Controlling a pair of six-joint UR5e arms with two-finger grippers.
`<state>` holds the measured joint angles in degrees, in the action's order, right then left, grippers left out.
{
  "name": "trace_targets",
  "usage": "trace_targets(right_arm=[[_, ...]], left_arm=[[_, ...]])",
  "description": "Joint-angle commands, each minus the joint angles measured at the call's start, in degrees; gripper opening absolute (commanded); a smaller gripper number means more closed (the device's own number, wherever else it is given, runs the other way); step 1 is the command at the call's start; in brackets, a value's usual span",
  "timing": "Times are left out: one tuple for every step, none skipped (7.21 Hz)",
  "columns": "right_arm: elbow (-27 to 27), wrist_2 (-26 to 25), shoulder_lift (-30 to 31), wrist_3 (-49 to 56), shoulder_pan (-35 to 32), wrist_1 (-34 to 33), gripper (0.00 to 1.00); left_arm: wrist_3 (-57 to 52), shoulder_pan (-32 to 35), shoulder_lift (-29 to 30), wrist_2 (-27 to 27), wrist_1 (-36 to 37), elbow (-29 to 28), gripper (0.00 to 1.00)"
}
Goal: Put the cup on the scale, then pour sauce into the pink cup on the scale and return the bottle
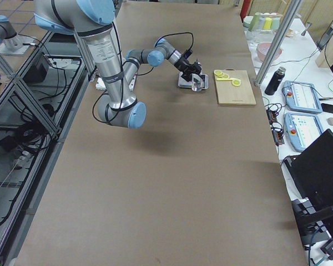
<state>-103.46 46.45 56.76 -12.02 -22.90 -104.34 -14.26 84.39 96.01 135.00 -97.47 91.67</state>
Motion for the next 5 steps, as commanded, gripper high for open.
trace_targets(right_arm=[[2.91,-1.17,-2.00,0.07,0.49,-0.25,0.00],[3.00,-1.27,-2.00,0.07,0.75,-0.25,0.00],[3.18,-2.23,-1.83,0.07,1.19,-0.33,0.00],[3.79,-2.58,-1.83,0.15,1.37,-0.33,0.00],[4.05,-3.46,-1.74,0.42,1.98,-0.77,0.00]], left_arm=[[0.02,0.25,-0.04,0.00,0.00,-0.35,0.98],[0.02,0.34,0.05,0.00,0.00,-0.44,0.98],[0.02,0.52,0.05,0.00,0.00,-0.44,0.98],[0.02,0.52,0.05,0.00,0.00,-0.44,0.98],[0.02,0.69,0.05,0.00,0.00,-0.44,0.98]])
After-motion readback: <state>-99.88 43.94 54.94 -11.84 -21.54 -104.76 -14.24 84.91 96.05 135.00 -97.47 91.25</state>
